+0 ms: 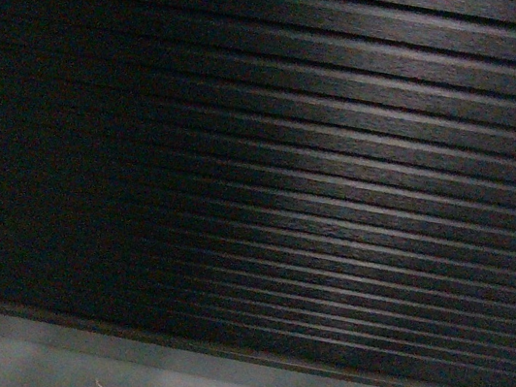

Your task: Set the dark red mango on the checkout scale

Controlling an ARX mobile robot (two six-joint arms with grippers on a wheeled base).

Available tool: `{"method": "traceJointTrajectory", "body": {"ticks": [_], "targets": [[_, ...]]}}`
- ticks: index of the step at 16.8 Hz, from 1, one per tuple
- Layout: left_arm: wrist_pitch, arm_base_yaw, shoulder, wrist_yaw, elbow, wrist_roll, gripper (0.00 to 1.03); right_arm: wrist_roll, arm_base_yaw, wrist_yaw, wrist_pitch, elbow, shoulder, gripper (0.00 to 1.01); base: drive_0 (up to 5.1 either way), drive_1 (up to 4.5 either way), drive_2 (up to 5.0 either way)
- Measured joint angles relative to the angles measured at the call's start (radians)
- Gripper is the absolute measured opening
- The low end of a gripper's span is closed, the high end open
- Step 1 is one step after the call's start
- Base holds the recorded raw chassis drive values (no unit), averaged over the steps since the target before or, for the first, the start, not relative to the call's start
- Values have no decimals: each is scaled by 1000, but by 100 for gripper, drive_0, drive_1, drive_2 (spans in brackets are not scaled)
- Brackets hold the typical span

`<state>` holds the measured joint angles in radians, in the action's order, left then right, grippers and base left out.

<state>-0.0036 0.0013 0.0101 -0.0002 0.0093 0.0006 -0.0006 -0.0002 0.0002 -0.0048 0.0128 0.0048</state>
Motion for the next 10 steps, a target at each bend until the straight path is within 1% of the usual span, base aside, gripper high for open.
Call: {"method": "traceJointTrajectory", "body": {"ticks": [10], "targets": [[0, 0, 0, 0, 0, 0, 98, 0, 0, 0, 0, 0, 0, 98, 0, 0, 0]]}}
